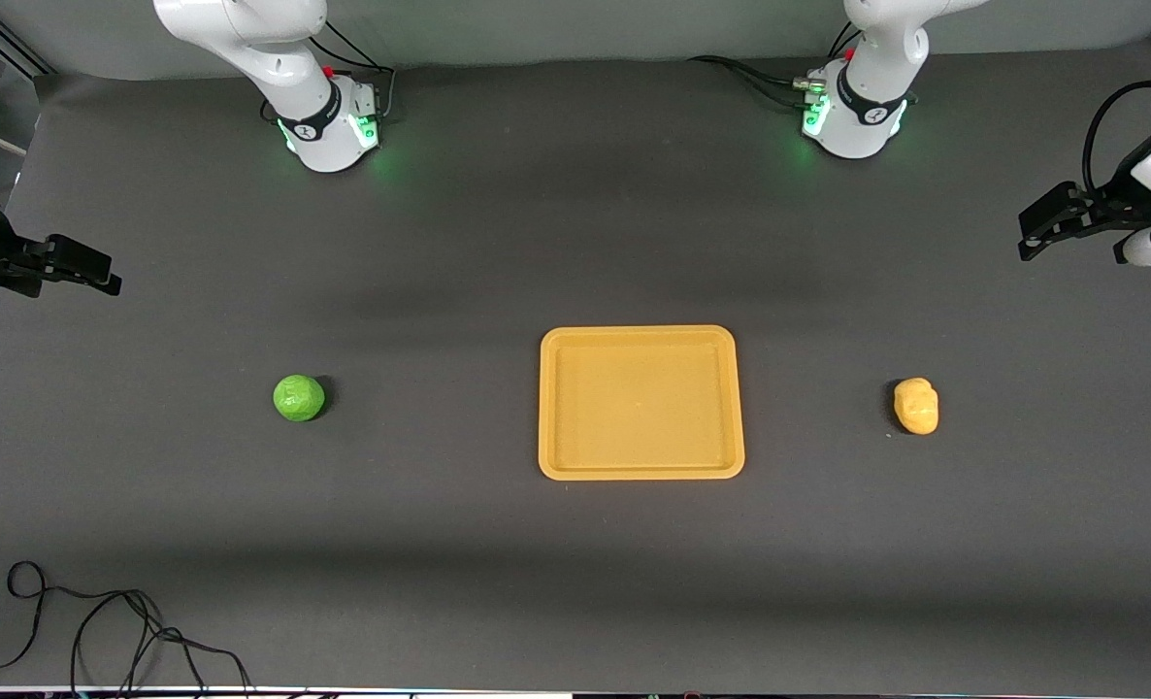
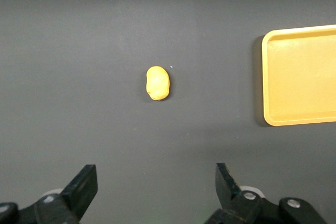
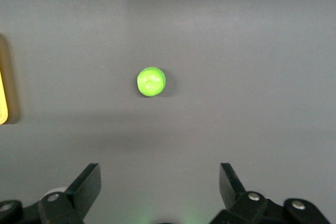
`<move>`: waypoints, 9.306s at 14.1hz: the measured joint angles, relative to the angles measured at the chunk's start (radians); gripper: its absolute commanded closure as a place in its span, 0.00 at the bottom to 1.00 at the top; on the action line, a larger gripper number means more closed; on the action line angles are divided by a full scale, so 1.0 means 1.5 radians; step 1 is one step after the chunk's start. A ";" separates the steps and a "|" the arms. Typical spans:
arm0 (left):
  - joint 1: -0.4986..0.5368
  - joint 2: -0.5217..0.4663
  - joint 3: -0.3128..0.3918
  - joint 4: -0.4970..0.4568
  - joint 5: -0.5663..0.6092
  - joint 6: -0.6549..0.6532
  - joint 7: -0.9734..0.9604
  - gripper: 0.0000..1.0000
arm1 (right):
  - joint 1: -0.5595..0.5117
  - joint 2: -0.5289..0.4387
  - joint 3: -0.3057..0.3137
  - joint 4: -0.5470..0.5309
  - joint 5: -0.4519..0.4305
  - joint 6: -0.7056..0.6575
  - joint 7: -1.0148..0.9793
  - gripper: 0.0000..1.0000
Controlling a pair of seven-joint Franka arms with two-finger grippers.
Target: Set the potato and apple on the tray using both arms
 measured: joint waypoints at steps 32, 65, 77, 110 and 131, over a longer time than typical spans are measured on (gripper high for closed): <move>0.060 0.397 0.025 -0.348 0.018 0.817 0.007 0.08 | 0.000 0.000 0.000 0.003 0.000 0.000 -0.001 0.00; -0.383 0.447 0.015 -0.142 0.221 0.554 -0.721 0.00 | 0.019 0.003 0.002 -0.001 0.000 0.019 -0.031 0.00; -0.364 0.359 0.023 -0.088 0.220 0.458 -0.714 0.01 | 0.082 -0.042 -0.025 -0.268 0.001 0.298 0.002 0.00; -0.026 0.057 0.031 0.069 0.021 -0.019 -0.020 0.00 | 0.097 0.152 -0.015 -0.171 0.000 0.338 -0.002 0.58; -0.028 0.059 0.025 0.076 0.020 -0.017 -0.020 0.00 | 0.562 0.570 0.000 0.434 0.001 0.220 0.626 0.62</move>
